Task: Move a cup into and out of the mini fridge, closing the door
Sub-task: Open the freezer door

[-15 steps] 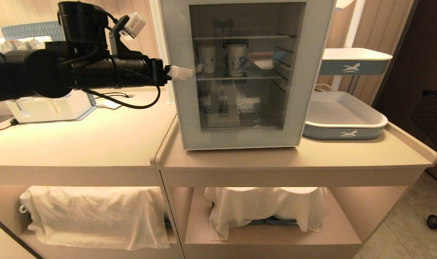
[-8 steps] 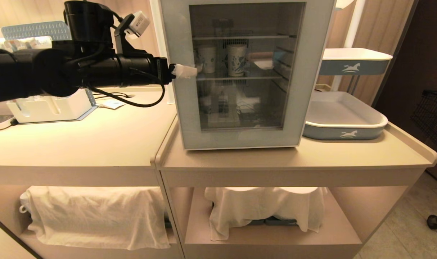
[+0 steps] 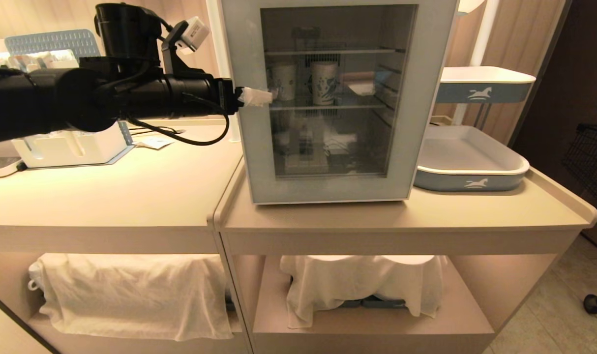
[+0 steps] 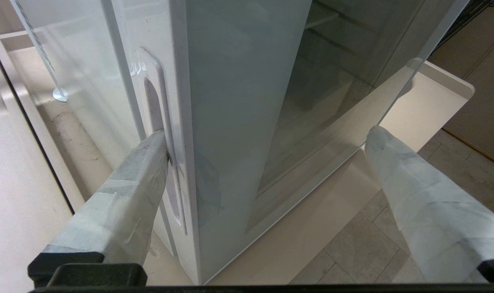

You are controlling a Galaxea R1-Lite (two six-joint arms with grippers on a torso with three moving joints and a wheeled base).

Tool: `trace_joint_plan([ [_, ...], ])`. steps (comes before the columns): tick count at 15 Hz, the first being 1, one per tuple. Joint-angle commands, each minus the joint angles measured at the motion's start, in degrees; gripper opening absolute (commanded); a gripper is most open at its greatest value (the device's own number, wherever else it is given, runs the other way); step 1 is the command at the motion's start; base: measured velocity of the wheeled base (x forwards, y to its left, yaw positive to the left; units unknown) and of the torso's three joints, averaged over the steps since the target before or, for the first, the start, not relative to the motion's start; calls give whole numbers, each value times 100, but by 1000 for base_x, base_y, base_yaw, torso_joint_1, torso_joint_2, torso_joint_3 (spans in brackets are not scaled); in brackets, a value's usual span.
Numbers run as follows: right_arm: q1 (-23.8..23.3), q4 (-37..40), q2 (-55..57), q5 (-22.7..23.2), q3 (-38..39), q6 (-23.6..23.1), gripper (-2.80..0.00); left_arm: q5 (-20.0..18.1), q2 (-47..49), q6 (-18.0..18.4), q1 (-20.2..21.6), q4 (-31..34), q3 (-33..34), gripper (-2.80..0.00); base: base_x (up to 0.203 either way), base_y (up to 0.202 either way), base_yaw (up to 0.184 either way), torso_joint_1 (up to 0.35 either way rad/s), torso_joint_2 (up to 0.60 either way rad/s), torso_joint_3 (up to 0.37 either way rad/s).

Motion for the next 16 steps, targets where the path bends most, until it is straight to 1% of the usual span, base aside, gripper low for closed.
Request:
trace_joint_plan([
  [1, 4, -2, 7, 2, -1, -5, -280, -14, 112, 0, 3, -16, -34, 0, 0, 0, 0, 0, 0, 0],
  [4, 4, -2, 7, 2, -1, -5, -280, -40, 59, -15, 3, -6, 9, 0, 0, 0, 0, 0, 0, 0],
  [7, 4, -2, 7, 2, -1, -5, -280, -76, -57, -373, -15, 13, 7, 0, 0, 0, 0, 0, 0, 0],
  [13, 4, -2, 7, 2, 1, -5, -280, -121, -373, -619, -39, 67, 244, 0, 0, 0, 0, 0, 0, 0],
  [16, 4, -2, 7, 2, -1, -5, -280, -327, -594, -690, -50, 74, 447, 0, 0, 0, 0, 0, 0, 0],
])
